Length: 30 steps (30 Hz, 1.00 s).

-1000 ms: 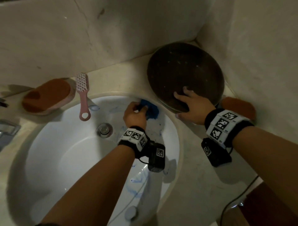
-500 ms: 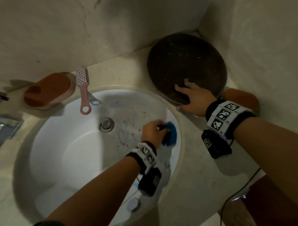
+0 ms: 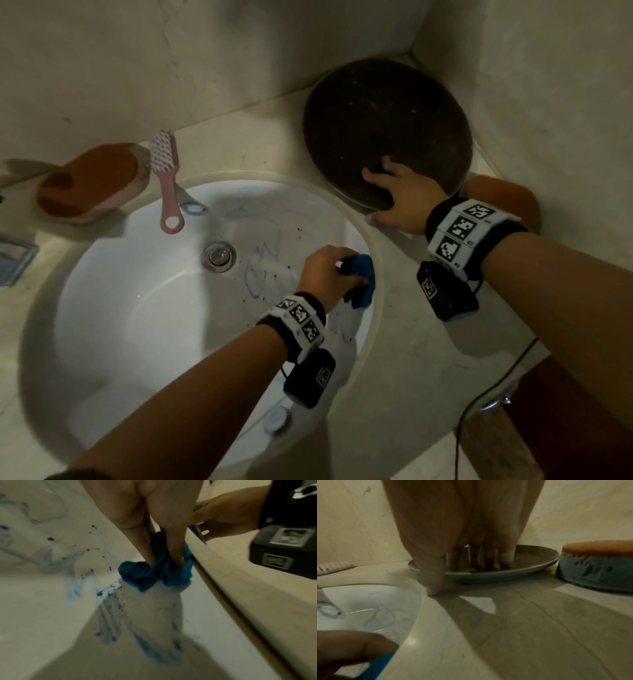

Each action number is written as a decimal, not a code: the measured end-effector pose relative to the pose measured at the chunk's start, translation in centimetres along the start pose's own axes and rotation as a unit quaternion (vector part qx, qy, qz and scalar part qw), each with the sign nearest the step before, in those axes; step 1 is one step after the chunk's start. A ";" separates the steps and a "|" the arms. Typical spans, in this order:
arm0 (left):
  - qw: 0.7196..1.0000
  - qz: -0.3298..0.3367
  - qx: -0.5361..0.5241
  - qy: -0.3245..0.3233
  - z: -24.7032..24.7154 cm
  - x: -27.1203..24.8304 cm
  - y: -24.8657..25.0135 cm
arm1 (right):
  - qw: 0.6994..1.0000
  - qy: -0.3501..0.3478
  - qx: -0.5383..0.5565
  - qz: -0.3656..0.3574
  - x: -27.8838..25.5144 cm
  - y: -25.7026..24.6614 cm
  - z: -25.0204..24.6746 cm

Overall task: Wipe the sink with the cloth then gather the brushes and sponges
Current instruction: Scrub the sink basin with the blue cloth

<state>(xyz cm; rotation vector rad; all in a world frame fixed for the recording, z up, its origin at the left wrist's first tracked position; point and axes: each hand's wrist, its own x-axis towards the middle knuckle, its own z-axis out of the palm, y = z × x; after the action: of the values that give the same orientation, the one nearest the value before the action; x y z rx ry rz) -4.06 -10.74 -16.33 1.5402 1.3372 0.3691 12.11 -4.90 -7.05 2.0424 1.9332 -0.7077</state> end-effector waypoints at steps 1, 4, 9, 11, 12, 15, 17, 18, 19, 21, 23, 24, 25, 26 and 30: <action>0.999 -0.017 -0.028 0.023 -0.2 0.7 -0.2 | 1.000 -0.003 -0.002 -0.002 0.1 0.1 0.1; 0.987 -0.064 -0.106 0.098 -1.2 2.7 -0.7 | 1.000 -0.008 -0.006 -0.001 0.2 0.2 0.2; 0.994 0.029 0.042 -0.100 -1.0 -1.0 -0.8 | 1.000 -0.003 -0.003 0.003 0.0 -0.1 0.1; 0.987 0.053 0.061 -0.135 -1.1 -1.4 -0.9 | 1.000 -0.001 -0.005 0.005 0.0 -0.1 0.0; 0.991 0.051 0.049 -0.116 -1.3 -0.9 -0.7 | 1.000 -0.001 -0.003 0.005 0.0 0.0 0.1; 0.995 -0.025 -0.096 0.002 -1.7 1.7 0.5 | 1.000 -0.003 -0.004 -0.001 0.2 0.1 0.2; 0.994 -0.022 -0.105 -0.001 -1.7 2.0 0.7 | 1.000 -0.002 -0.003 -0.001 0.3 0.2 0.2; 0.997 -0.004 -0.071 -0.041 -1.7 1.4 0.4 | 1.000 -0.002 0.002 0.000 0.2 0.1 0.2; 0.995 0.012 -0.028 -0.091 -1.6 0.5 0.0 | 1.000 -0.002 0.006 0.003 0.2 0.0 0.2; 0.984 0.023 0.032 -0.172 -1.4 -1.5 -0.8 | 1.000 0.002 0.004 0.006 0.0 -0.1 0.1; 0.980 0.045 0.050 -0.185 -1.2 -2.2 -1.1 | 1.000 0.005 -0.001 0.009 0.0 -0.1 0.1; 0.983 0.056 0.051 -0.169 -1.3 -2.0 -0.8 | 1.000 0.005 -0.001 0.009 0.0 -0.1 0.2; 0.987 0.064 0.042 -0.143 -1.3 -1.4 -0.4 | 1.000 0.004 0.000 0.008 0.1 -0.1 0.2; 0.991 0.066 0.027 -0.111 -1.3 -0.6 0.0 | 1.000 0.003 0.001 0.009 0.1 0.0 0.2; 0.995 0.061 -0.008 -0.084 -1.4 0.3 0.5 | 1.000 0.005 0.005 0.010 0.3 0.2 0.3</action>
<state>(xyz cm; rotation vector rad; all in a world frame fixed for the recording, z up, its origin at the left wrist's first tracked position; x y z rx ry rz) -4.72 -9.78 -15.43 1.6072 1.1112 0.3188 12.25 -4.84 -7.47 2.0724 1.9162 -0.7042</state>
